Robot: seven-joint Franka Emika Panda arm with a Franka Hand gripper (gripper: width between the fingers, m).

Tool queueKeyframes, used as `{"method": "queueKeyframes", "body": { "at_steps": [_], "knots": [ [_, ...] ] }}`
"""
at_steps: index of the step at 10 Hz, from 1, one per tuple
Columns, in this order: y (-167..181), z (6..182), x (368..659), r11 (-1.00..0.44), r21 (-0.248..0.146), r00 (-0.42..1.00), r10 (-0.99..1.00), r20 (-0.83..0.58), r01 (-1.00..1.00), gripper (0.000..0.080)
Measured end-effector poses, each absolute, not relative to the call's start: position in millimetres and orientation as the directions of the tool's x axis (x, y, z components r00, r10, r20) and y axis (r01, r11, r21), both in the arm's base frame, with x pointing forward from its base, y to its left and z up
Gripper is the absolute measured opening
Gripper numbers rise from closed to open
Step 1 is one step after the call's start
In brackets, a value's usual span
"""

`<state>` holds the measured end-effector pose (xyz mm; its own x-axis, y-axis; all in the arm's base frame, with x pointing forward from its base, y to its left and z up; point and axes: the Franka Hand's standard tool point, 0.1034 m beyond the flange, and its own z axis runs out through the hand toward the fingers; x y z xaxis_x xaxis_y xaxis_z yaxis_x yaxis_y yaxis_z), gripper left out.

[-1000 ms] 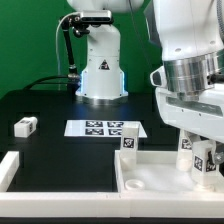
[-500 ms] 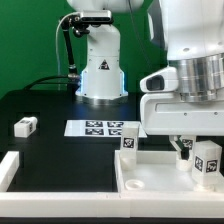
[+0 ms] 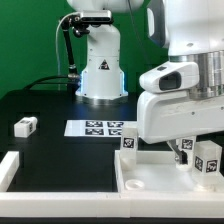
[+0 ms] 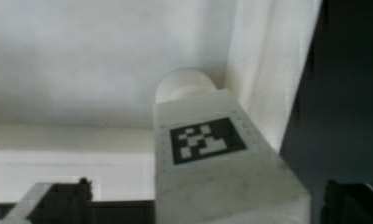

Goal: Assemble square table

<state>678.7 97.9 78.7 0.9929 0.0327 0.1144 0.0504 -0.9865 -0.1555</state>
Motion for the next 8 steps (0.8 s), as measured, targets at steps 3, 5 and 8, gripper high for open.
{"method": "queueKeyframes", "body": {
  "at_steps": [3,5,8],
  "knots": [
    [99.9,76.9,677.5,-0.986,-0.164,0.994,-0.053,0.097,-0.037,0.0400],
    [98.8,76.5,677.6,-0.966,-0.176,0.977,-0.203,0.071,-0.188,0.0290],
    [99.2,75.8,676.3,-0.802,-0.169,0.814,-0.581,-0.006,-0.574,0.0290]
  ]
}}
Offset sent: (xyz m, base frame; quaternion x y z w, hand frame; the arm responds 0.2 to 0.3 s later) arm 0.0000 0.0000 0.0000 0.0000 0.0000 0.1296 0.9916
